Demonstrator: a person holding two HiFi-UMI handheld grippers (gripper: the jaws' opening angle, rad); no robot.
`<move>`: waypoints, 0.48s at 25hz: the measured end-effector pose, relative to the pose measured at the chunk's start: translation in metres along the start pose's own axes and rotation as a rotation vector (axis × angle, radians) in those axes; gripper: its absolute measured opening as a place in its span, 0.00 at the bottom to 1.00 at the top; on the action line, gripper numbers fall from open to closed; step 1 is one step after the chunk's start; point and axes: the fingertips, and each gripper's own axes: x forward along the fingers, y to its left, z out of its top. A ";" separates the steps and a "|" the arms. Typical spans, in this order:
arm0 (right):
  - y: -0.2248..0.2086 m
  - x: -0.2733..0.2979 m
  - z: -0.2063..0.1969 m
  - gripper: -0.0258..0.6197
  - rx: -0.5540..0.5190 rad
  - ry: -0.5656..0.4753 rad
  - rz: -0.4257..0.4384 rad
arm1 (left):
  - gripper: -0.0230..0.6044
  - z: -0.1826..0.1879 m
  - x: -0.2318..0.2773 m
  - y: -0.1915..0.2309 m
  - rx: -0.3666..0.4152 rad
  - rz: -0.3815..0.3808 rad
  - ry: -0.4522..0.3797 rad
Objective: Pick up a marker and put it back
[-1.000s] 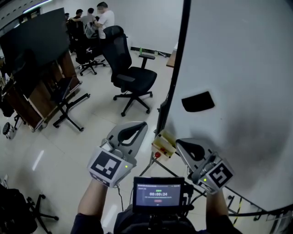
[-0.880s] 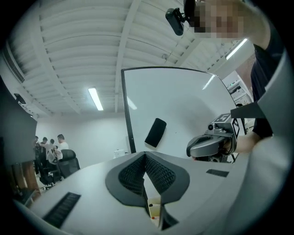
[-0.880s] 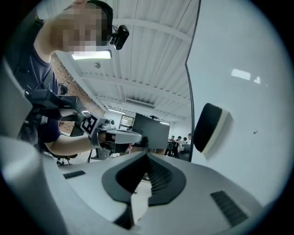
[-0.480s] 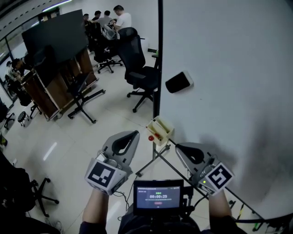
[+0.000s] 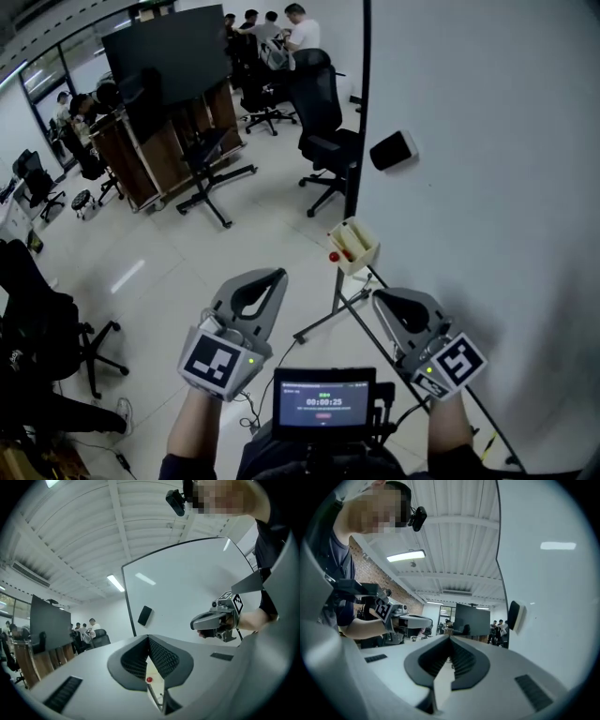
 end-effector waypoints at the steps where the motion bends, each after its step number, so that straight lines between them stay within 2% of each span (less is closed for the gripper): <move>1: 0.006 0.002 -0.002 0.06 0.013 0.007 0.011 | 0.05 -0.004 -0.008 0.001 -0.005 0.010 0.008; 6: 0.043 0.019 0.002 0.06 -0.017 -0.028 0.011 | 0.05 -0.026 -0.061 0.017 -0.056 0.064 0.044; 12: 0.123 0.033 0.025 0.06 -0.041 -0.040 0.013 | 0.05 -0.021 -0.156 0.030 -0.082 0.109 -0.007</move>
